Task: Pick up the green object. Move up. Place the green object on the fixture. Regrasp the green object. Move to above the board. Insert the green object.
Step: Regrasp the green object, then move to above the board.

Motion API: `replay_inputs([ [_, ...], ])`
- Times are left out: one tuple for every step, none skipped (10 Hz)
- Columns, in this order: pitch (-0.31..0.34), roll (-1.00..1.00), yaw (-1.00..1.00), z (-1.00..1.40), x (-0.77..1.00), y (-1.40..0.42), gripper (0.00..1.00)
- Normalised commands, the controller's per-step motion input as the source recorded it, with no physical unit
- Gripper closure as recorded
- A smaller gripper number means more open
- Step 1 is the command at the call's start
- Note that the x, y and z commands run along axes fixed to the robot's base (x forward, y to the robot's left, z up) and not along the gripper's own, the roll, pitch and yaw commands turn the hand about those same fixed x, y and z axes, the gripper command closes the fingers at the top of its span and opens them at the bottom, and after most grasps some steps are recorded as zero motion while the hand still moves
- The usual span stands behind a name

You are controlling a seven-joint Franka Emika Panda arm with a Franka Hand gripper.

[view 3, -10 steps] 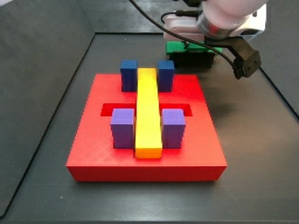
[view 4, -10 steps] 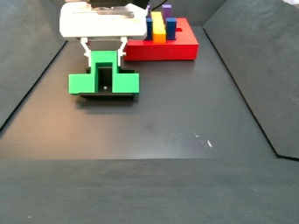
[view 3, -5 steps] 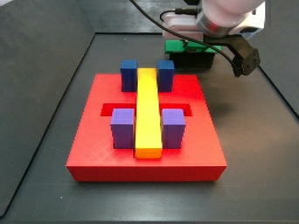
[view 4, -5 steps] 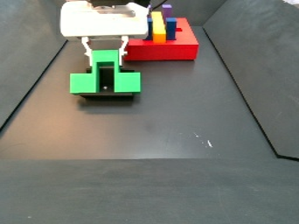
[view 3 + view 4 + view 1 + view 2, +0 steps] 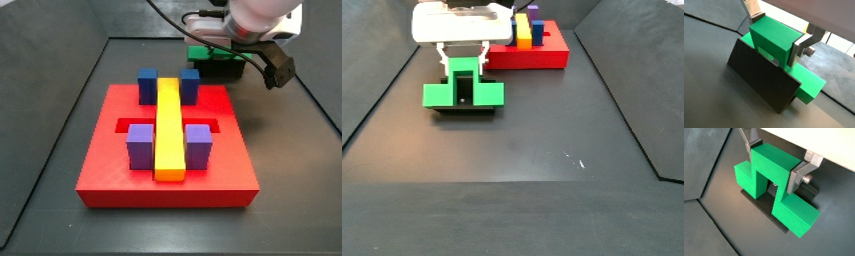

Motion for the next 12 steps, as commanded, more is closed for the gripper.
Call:
replay_inputs([
  [0.000, 0.00, 0.00, 0.00, 0.00, 0.00, 1.00],
  [0.000, 0.00, 0.00, 0.00, 0.00, 0.00, 1.00],
  [0.000, 0.00, 0.00, 0.00, 0.00, 0.00, 1.00],
  [0.000, 0.00, 0.00, 0.00, 0.00, 0.00, 1.00],
  [0.000, 0.00, 0.00, 0.00, 0.00, 0.00, 1.00],
  [0.000, 0.00, 0.00, 1.40, 0.00, 0.00, 1.00],
  [0.013, -0.06, 0.06, 1.40, 0.00, 0.00, 1.00],
  [0.007, -0.11, 0.05, 1.40, -0.02, 0.00, 1.00],
  [-0.021, -0.07, 0.04, 1.40, -0.01, 0.02, 1.00],
  [0.007, -0.03, 0.02, 1.40, 0.00, 0.00, 1.00],
  [0.014, -0.02, 0.00, 1.40, 0.00, -0.01, 1.00],
  [0.021, -0.02, 0.00, 1.40, 0.01, 0.00, 1.00],
])
